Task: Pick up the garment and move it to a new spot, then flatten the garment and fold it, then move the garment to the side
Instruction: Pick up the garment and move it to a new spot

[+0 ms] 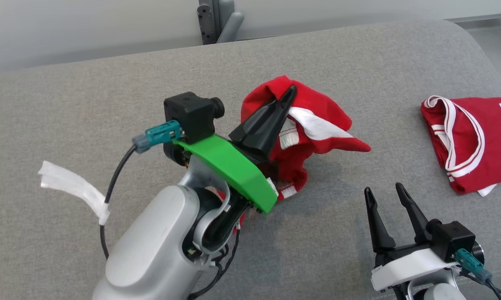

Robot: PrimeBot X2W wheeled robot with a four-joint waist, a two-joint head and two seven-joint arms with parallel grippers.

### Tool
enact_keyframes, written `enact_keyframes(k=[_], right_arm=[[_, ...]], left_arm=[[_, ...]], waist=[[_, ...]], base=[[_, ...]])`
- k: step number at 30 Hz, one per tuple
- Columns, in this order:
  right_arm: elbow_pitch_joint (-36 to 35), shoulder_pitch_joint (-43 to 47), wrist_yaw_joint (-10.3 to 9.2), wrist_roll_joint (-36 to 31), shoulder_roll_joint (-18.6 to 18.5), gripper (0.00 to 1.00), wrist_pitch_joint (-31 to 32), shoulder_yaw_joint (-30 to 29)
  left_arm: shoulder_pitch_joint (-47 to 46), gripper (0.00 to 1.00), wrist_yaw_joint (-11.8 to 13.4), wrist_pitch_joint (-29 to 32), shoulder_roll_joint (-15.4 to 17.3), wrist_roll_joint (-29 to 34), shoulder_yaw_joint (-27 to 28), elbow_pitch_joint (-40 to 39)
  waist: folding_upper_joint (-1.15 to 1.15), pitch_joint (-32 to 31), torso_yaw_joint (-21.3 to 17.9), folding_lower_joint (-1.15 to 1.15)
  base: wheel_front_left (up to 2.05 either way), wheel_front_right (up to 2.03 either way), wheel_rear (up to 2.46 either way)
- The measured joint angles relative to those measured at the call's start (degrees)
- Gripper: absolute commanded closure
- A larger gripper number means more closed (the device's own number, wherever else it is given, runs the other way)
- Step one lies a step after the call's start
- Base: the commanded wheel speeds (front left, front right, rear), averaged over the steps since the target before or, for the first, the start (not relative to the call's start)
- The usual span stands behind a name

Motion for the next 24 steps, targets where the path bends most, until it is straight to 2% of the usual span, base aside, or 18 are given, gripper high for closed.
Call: enact_keyframes(k=[4,11,18,24], right_arm=[[0.07,-0.68,0.0,0.34,0.01,0.0,0.0,0.56],[0.67,-2.69,0.0,0.68,0.03,0.0,0.0,1.87],[1.23,-3.58,0.0,0.67,0.02,0.0,0.0,2.01],[1.54,-3.58,0.0,0.65,0.02,0.0,0.0,1.75]], left_arm=[[-2.65,1.0,0.22,1.53,0.08,0.15,-0.25,5.77],[-6.81,1.0,-3.05,0.8,-1.24,0.65,-3.25,23.99],[-8.79,1.0,-6.02,-4.04,-2.18,0.54,-4.67,40.25],[-10.82,1.0,-7.53,-9.45,-2.55,-1.1,-5.54,49.04]], waist=[[-0.01,1.21,-1.2,0.0],[-0.01,3.46,-3.3,0.0],[-0.01,5.67,-5.47,0.0],[-0.01,6.65,-6.4,0.0]], base=[[0.0,0.0,0.0],[0.0,0.0,0.0],[0.0,0.0,0.0],[0.0,0.0,0.0]])
